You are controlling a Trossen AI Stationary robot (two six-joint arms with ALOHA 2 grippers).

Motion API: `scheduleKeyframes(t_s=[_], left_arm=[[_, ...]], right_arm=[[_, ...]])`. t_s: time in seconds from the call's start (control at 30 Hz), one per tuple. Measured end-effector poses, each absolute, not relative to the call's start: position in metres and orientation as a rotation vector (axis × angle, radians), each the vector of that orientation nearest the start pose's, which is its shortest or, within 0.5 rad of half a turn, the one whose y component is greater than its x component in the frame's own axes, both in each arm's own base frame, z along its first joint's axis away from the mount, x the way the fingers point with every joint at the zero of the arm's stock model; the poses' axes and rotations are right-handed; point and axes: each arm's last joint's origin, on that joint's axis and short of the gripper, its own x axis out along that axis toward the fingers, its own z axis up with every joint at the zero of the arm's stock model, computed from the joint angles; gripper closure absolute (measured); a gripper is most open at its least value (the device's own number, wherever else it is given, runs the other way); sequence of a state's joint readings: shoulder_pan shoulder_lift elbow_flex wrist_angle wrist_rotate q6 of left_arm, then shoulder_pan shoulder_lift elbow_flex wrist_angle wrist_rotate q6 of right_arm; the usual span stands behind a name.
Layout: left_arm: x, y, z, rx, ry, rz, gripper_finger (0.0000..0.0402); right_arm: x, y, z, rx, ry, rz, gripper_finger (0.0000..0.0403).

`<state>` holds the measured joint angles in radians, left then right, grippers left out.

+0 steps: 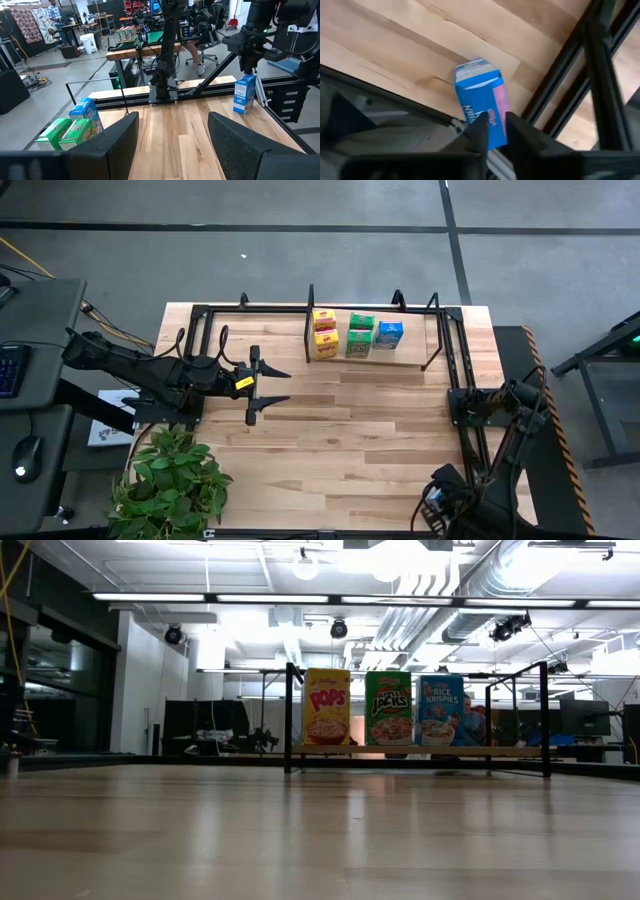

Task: Stack cereal on shelf
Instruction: Put the blue cereal box on the shelf

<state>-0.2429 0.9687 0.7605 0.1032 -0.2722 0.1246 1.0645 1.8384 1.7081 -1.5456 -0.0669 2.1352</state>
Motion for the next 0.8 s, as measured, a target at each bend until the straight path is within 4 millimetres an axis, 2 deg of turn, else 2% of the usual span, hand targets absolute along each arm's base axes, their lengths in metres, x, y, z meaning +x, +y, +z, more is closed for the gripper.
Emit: scheduleKeyframes(t_s=[0.27, 0.4, 0.5, 0.63, 0.8], left_arm=[[0.213, -0.045, 0.319, 0.151, 0.103, 0.023, 0.0172], [0.213, -0.045, 0.319, 0.151, 0.103, 0.023, 0.0172], [0.213, -0.045, 0.319, 0.151, 0.104, 0.023, 0.0172], [0.213, -0.045, 0.319, 0.151, 0.104, 0.023, 0.0172], [0.213, -0.045, 0.319, 0.151, 0.104, 0.023, 0.0172]], right_arm=[[0.162, 0.298, 0.289, 0.872, 1.450, -0.892, 0.0178], [0.163, 0.300, 0.289, 0.871, 1.462, -0.855, 0.0120], [0.162, 0.299, 0.289, 0.850, 1.486, -0.858, 0.0102], [0.161, 0.298, 0.288, 0.835, 1.484, -0.870, 0.0098], [0.159, 0.297, 0.274, 0.801, 1.548, -0.892, 0.0098]])
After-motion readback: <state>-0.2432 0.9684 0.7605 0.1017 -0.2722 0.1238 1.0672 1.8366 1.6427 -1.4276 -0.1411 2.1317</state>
